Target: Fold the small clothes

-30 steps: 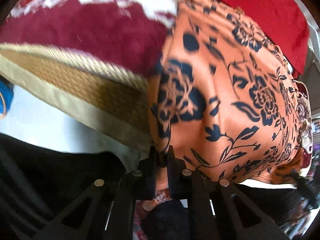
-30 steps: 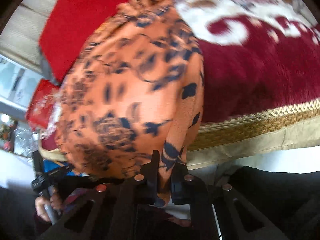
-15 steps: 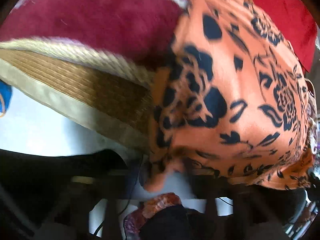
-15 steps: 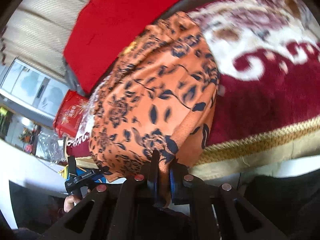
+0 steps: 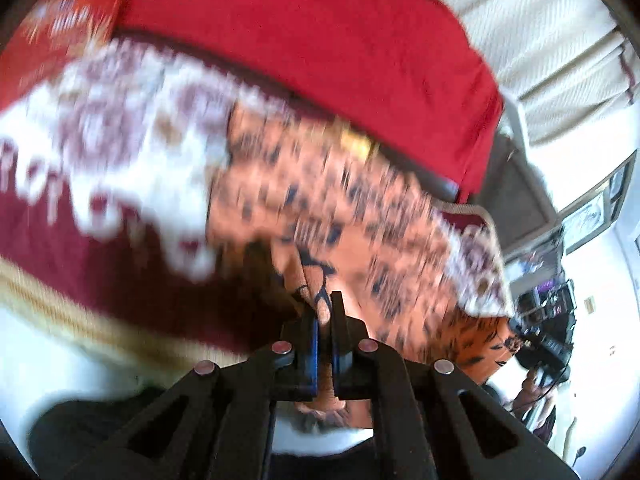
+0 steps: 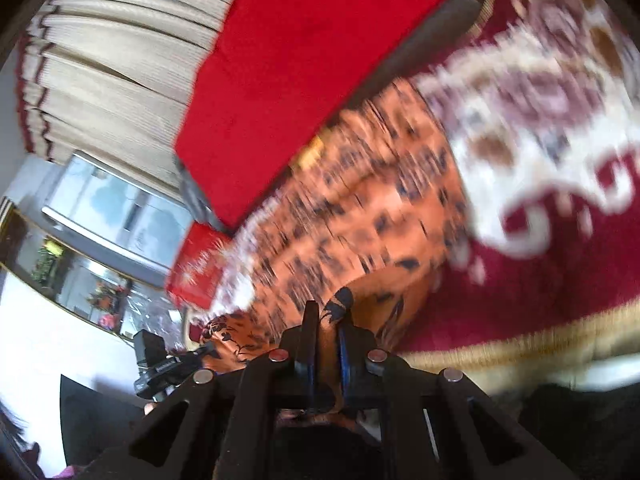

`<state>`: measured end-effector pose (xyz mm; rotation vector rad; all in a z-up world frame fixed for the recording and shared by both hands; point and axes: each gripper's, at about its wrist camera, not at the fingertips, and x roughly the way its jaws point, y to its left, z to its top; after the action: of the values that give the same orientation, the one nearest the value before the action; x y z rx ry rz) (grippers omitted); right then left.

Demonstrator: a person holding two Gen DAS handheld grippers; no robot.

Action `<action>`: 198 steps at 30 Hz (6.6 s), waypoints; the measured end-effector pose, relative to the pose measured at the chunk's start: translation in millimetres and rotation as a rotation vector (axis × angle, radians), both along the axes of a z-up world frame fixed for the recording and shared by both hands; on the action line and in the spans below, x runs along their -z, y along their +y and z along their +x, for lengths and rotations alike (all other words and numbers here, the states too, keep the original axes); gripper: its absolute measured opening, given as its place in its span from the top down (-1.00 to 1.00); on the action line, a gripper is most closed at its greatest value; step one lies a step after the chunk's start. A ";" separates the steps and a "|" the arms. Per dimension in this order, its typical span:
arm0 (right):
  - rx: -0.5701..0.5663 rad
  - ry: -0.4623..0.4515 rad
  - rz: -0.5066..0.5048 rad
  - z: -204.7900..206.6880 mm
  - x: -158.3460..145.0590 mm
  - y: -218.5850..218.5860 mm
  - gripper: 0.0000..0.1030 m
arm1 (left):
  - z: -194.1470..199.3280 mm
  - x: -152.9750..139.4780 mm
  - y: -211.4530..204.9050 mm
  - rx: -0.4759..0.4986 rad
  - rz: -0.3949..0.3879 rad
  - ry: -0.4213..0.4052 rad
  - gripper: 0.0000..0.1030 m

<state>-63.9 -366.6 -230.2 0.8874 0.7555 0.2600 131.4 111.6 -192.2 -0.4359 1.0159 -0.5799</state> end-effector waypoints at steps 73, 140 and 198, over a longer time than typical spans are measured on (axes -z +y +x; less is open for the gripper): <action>0.118 0.172 -0.313 249.2 54.0 -21.0 0.10 | 171.8 88.4 -106.8 -0.187 0.581 -0.071 -0.33; 0.062 0.093 -0.304 234.5 54.9 28.8 -0.47 | 96.4 94.0 -189.1 -0.068 0.711 -0.362 -1.00; 0.151 0.115 -0.288 302.1 35.2 5.9 0.42 | 108.0 95.8 -186.1 -0.059 0.632 -0.333 -1.00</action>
<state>238.2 -360.7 -265.4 0.6856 0.8047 -0.0344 239.5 -74.5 -288.1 0.1860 0.8069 -0.2412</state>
